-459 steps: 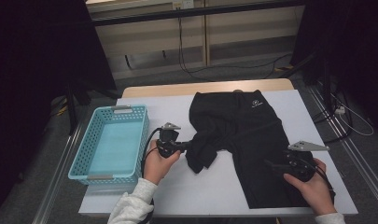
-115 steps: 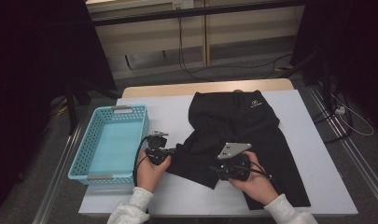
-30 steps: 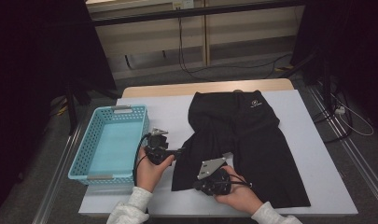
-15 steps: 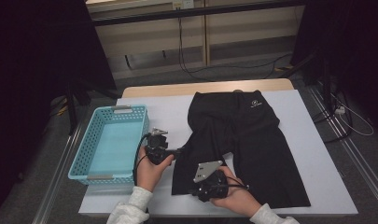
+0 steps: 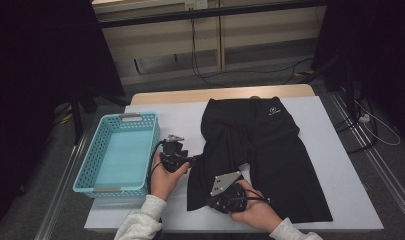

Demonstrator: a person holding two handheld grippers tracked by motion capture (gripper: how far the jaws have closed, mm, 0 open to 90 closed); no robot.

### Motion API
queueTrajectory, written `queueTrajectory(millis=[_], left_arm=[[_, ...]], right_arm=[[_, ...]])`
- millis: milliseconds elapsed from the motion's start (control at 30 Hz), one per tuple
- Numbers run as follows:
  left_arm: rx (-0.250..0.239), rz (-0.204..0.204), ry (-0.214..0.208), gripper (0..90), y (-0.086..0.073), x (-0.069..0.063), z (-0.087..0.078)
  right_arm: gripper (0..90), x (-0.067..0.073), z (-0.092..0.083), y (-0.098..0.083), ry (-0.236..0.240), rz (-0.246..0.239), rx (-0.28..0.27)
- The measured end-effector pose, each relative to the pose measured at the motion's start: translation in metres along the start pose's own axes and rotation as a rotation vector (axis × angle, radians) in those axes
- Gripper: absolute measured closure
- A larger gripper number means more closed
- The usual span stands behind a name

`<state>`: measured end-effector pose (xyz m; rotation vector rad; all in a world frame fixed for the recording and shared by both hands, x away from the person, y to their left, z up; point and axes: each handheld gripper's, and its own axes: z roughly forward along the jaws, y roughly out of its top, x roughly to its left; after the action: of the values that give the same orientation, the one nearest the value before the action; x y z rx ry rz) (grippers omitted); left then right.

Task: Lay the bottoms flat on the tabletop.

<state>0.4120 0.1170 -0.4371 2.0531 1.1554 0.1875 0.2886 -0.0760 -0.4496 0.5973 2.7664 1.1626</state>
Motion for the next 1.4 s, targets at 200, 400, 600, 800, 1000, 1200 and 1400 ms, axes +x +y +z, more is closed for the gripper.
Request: queueTrajectory(millis=[200, 400, 600, 800, 1000, 1200, 1400], left_arm=[[0.033, -0.007, -0.013, 54.8, -0.001, 0.000, 0.010], [0.057, -0.009, -0.014, 68.0, -0.003, -0.001, 0.012], [0.068, -0.035, -0.033, 76.2, -0.004, -0.002, 0.013], [0.079, -0.045, -0.033, 83.9, -0.004, -0.005, 0.014], [0.090, -0.078, -0.046, 89.0, -0.002, -0.001, 0.008], [0.029, -0.099, -0.020, 89.5, 0.003, 0.004, -0.019], [0.041, -0.109, -0.008, 88.9, -0.001, 0.006, -0.021]], right_arm=[[88.2, 0.000, -0.002, -0.001, 0.019, 0.006, 0.003], [88.1, -0.001, -0.002, -0.002, 0.027, 0.010, 0.000], [88.1, -0.001, -0.002, -0.003, 0.026, 0.010, -0.002], [88.0, -0.001, -0.002, -0.003, 0.028, 0.012, -0.003], [88.0, -0.001, -0.002, -0.003, 0.027, 0.017, -0.007], [88.0, -0.001, -0.002, -0.004, 0.024, 0.019, -0.010], [87.9, 0.000, -0.003, -0.003, 0.039, 0.019, -0.005]])
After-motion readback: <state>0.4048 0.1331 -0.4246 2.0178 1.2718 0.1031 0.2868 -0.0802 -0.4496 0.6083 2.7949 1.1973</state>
